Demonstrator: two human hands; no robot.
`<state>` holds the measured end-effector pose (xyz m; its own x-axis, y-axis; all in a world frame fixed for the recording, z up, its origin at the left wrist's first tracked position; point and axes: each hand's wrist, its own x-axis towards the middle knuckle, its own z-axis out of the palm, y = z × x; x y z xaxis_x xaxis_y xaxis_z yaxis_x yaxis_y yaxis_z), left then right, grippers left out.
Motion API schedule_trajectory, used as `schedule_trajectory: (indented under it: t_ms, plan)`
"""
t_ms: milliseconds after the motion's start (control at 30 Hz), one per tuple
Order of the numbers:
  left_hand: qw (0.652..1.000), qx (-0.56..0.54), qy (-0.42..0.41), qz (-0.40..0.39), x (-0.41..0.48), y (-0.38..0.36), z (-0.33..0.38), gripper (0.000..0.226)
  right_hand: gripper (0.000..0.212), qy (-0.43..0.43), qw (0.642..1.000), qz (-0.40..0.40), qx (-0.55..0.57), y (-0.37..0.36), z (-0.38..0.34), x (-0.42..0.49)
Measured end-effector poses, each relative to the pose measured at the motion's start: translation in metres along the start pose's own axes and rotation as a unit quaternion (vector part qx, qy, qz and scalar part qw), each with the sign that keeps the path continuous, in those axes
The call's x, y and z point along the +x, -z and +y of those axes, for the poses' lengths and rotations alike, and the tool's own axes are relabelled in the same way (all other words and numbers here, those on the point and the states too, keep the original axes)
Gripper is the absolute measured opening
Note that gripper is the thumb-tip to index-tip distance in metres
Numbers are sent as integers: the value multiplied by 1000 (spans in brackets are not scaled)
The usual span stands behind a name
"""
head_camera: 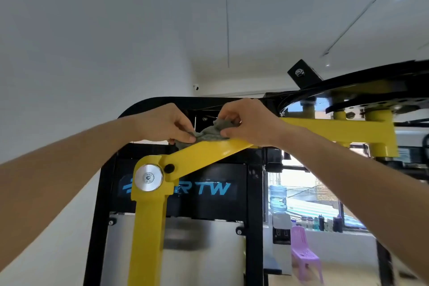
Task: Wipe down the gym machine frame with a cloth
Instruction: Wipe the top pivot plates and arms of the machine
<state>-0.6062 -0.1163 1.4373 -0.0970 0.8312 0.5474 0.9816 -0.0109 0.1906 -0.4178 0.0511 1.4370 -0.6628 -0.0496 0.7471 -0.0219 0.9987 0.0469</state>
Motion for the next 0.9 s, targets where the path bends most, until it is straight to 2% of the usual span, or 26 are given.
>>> schedule_trajectory:
  t_ms: [67,133,233,333,433,500,567,600,667,767,833,900]
  plan:
    - [999,-52,4,5,-5,2,-5,11,26,9,1000,-3,14,-2,-4,-6]
    - [988,-143,2,53,-9,-2,-6,15,29,-5,999,-13,39,0,-5,-17]
    - [966,-241,13,93,-10,-18,4,16,24,-61,995,-48,67,1,-2,-42]
    - [954,-274,23,115,-3,-39,28,12,17,-139,980,-75,123,2,4,-65]
    - [951,-262,18,166,8,-52,51,16,25,-234,941,-26,243,7,8,-83]
    - [960,-239,19,146,14,-62,63,17,38,-268,893,-2,362,10,5,-92]
    - [962,-248,42,110,17,-74,74,17,53,-271,866,-11,420,11,-2,-101]
    - [959,-262,53,95,17,-79,79,16,55,-269,868,-19,418,10,-5,-105]
    - [953,-285,65,82,18,-85,89,15,45,-274,885,-18,377,6,-7,-115]
    - [955,-271,83,91,18,-77,99,18,9,-276,913,-40,297,6,-5,-130]
    - [958,-261,87,78,17,-67,104,27,9,-264,928,-50,257,14,1,-136]
    - [957,-267,93,66,17,-58,107,27,8,-259,938,-25,230,28,4,-142]
